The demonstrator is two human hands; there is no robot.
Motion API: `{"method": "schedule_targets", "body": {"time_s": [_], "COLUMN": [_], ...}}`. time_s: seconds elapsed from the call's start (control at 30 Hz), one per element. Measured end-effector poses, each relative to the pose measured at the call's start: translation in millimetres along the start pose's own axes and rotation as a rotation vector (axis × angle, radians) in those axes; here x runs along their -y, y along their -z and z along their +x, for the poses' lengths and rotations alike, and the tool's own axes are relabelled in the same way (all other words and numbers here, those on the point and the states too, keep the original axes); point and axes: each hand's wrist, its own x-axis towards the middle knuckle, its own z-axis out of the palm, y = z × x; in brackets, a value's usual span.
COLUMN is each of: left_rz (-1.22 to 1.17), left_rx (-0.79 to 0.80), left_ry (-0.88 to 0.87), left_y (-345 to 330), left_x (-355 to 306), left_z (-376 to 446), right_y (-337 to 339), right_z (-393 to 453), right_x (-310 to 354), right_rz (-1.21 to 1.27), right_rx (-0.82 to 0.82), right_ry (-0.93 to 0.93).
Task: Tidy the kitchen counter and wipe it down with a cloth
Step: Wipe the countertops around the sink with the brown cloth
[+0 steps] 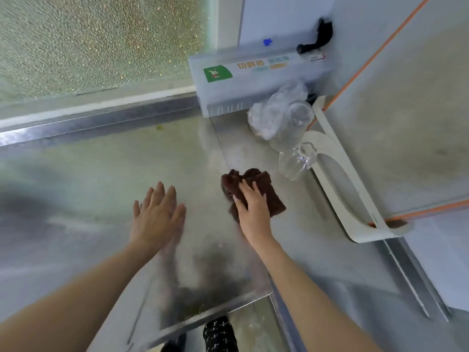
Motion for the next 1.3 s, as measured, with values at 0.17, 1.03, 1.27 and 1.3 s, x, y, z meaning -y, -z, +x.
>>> {"method": "schedule_targets", "body": {"time_s": [0.17, 1.03, 1.27, 1.3], "left_rz": [0.010, 0.040, 0.074, 0.086], "left_rx": [-0.002, 0.034, 0.021, -0.031], "left_ry": [-0.004, 0.164, 0.119, 0.099], "left_y": [-1.4, 9.9, 18.4, 22.2], "left_x": [1.9, 39.6, 46.4, 50.5], "left_z": [3.5, 39.4, 39.9, 40.2], "right_y": [13.8, -56.6, -22.9, -22.4], "right_z": [-6.9, 37.2, 73.5, 85.1], "right_x": [-2.5, 57.0, 36.3, 37.6], "right_rz": [0.133, -0.692, -0.744, -0.730], "right_rx": [0.206, 0.325, 0.380, 0.347], "right_ry": [0.127, 0.426, 0.362, 0.278]}}
